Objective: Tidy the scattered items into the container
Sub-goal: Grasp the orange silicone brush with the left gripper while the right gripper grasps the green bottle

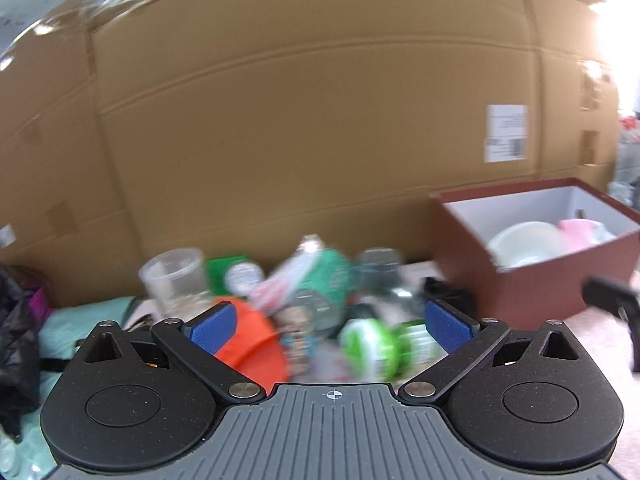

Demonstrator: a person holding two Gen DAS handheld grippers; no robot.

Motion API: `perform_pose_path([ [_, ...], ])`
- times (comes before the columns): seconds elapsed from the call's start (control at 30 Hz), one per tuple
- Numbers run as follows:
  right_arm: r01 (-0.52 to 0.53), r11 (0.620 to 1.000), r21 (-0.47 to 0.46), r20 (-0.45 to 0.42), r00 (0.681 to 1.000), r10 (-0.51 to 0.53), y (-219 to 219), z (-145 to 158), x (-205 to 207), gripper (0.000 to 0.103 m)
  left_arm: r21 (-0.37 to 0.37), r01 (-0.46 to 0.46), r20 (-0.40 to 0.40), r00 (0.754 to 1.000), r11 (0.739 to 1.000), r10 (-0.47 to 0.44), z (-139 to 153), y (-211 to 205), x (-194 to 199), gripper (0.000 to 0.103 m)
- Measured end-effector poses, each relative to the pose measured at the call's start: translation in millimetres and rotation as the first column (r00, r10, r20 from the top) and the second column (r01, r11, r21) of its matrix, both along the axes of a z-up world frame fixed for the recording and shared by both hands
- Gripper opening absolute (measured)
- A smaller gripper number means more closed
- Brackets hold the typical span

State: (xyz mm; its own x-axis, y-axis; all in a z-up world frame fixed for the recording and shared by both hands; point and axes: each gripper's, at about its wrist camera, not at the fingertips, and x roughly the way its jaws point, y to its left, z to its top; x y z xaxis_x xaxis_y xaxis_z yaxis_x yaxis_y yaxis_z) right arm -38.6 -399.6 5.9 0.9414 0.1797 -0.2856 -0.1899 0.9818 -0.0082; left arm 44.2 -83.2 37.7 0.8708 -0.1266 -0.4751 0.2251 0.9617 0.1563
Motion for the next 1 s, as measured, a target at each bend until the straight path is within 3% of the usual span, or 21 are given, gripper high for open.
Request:
perform_pose_path([
  [0.13,-0.155,0.987,-0.047,-0.040,0.987,0.153,42,-14,4,0.101,-0.023,-0.104,-0.032,0.994,0.994,0.103,4,53,19,0.103],
  [0.27,-0.274,0.956,-0.106,-0.056,0.961,0.269,88,-29,11,0.101,-0.037,-0.111,-0.108,0.988,0.993,0.106,-4,88,33,0.103],
  [0.43,-0.305,0.922,-0.239,-0.049,0.952,0.302,131,-49,35,0.101,-0.037,-0.099,-0.192,0.977,0.994,0.090,-25,105,50,0.103],
  [0.73,-0.367,0.860,-0.355,-0.075,0.928,0.365,160,-64,57,0.101,-0.019,-0.151,-0.253,0.957,0.988,0.141,-53,102,89,0.100],
  [1.0,-0.429,0.810,-0.399,-0.131,0.901,0.413,173,-78,73,0.101,-0.137,-0.210,-0.308,0.938,0.968,0.159,-58,103,115,0.100],
])
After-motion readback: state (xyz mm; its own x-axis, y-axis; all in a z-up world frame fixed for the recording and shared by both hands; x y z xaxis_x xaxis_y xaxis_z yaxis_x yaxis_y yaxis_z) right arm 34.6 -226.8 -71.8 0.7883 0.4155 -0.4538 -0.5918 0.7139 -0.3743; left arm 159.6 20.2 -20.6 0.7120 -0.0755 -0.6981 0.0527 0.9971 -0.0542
